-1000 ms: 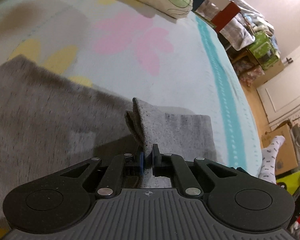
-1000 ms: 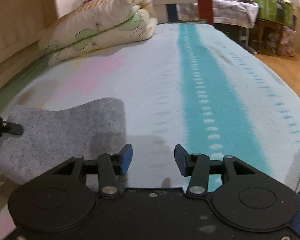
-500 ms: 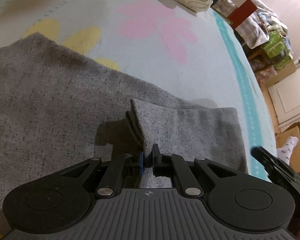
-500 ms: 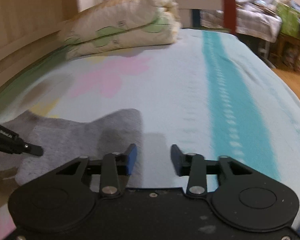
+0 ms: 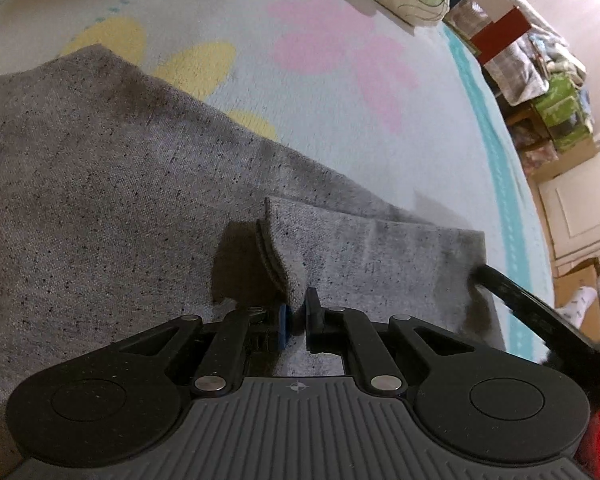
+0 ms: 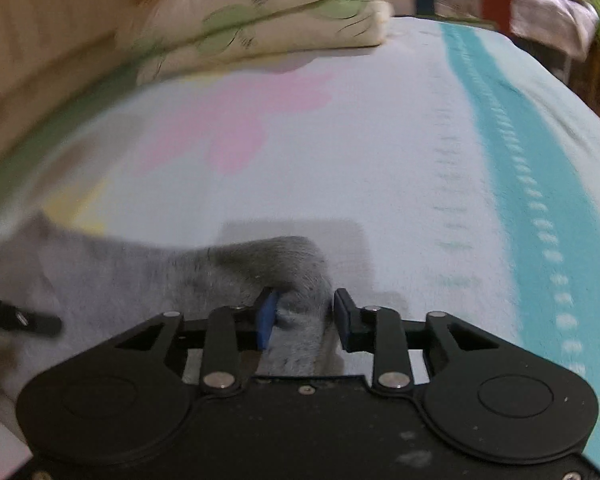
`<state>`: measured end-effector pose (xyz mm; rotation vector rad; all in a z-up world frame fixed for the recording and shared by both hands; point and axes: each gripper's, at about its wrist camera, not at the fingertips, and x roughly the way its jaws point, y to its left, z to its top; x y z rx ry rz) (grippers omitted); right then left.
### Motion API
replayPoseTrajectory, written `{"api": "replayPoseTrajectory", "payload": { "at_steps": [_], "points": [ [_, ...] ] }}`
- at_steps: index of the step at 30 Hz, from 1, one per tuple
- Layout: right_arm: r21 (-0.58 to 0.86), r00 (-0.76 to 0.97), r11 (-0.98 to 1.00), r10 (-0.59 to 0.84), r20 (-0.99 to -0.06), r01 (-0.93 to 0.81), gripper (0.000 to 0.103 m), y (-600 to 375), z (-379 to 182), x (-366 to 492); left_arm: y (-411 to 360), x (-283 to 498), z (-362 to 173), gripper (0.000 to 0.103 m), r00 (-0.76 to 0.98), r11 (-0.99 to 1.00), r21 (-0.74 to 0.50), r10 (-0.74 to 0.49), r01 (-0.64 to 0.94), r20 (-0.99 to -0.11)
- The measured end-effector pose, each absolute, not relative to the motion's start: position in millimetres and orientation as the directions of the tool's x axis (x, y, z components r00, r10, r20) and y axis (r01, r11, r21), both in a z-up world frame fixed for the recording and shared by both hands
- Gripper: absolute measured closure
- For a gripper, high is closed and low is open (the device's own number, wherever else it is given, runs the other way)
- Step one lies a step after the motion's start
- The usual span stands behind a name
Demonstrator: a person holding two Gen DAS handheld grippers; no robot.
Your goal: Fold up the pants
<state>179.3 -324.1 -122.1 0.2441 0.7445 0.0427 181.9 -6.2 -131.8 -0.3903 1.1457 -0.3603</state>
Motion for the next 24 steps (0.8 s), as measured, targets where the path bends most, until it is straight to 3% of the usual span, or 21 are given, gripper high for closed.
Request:
{"api": "replayPoseTrajectory", "payload": {
  "at_steps": [2, 6, 11, 15, 24],
  "points": [
    [0.225, 0.749, 0.972, 0.101, -0.655, 0.066, 0.071, -327, -110, 159, -4, 180, -130, 0.095, 0.372, 0.876, -0.475, -0.469, 0.082, -0.801],
    [0.243, 0.72, 0.963, 0.087, -0.688, 0.116, 0.054, -329, -101, 107, -4, 180, -123, 0.095, 0.381, 0.871, -0.483, -0.477, 0.086, -0.792],
    [0.21, 0.668, 0.97, 0.076, -0.74, 0.122, 0.045, -309, -108, 63, -6, 178, -120, 0.095, 0.385, 0.871, -0.484, -0.475, 0.082, -0.791],
    [0.167, 0.632, 0.982, 0.071, -0.772, 0.093, 0.045, -289, -122, 52, -8, 178, -118, 0.095, 0.385, 0.871, -0.485, -0.474, 0.076, -0.792],
    [0.221, 0.668, 0.963, 0.062, -0.742, 0.157, 0.045, -299, -125, 66, -11, 180, -118, 0.095, 0.38, 0.874, -0.48, -0.469, 0.071, -0.797]
  ]
}}
